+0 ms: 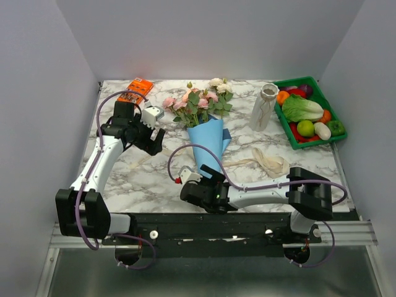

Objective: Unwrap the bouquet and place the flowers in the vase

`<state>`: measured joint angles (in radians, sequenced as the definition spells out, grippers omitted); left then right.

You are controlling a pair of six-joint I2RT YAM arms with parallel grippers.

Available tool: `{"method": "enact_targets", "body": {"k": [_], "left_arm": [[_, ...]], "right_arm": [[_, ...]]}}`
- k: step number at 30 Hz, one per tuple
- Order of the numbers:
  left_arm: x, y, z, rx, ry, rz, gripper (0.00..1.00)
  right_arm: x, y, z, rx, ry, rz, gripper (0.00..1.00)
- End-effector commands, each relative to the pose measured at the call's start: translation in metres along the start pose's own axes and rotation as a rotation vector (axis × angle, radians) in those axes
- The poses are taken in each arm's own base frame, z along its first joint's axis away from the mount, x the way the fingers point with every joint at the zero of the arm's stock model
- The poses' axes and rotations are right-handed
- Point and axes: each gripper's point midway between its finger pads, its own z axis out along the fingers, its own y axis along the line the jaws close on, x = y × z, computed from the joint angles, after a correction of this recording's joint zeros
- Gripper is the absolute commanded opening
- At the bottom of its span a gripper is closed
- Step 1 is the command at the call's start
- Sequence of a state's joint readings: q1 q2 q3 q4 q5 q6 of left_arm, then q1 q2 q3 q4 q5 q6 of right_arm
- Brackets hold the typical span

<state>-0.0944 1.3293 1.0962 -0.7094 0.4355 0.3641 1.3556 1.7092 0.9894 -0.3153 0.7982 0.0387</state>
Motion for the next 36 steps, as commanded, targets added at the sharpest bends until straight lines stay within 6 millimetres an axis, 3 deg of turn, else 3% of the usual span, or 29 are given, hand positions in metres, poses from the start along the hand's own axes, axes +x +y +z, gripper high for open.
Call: {"method": "enact_targets", "body": {"k": [1,10,14,17,20,27,30,33,36], "left_arm": [[-0.001,-0.005,-0.006,0.019,-0.024,0.007,0.99],[0.0,0.002,-0.008,0.007,-0.034,-0.008,0.99],[-0.001,0.003,-0.01,0.009,-0.038,-0.014,0.99],[-0.001,0.003,-0.01,0.008,-0.039,-0.016,0.99],[0.001,0.004,-0.009,0.008,-0.037,-0.021,0.99],[0.007,0.002,-0.005,0.011,-0.032,-0.034,0.99],[0.008,0.003,-0.005,0.006,-0.033,-0.033,0.99],[0.008,0.003,-0.005,0.004,-0.037,-0.031,0.99],[0.009,0.002,-0.005,0.004,-0.037,-0.036,0.99]], "right_arm": [[0.004,0.0,0.007,0.066,0.034,-0.062,1.0],[0.014,-0.006,0.023,0.206,0.082,-0.14,1.0],[0.006,-0.015,0.021,0.265,0.058,-0.112,0.99],[-0.001,-0.018,0.02,0.284,0.037,-0.088,0.93],[-0.007,-0.02,0.018,0.288,0.014,-0.061,0.77],[-0.024,-0.035,0.008,0.322,-0.056,0.035,0.22],[-0.034,-0.042,0.004,0.339,-0.085,0.083,0.08],[-0.047,-0.055,-0.006,0.363,-0.13,0.157,0.01],[-0.061,-0.076,-0.02,0.392,-0.179,0.264,0.01]]}}
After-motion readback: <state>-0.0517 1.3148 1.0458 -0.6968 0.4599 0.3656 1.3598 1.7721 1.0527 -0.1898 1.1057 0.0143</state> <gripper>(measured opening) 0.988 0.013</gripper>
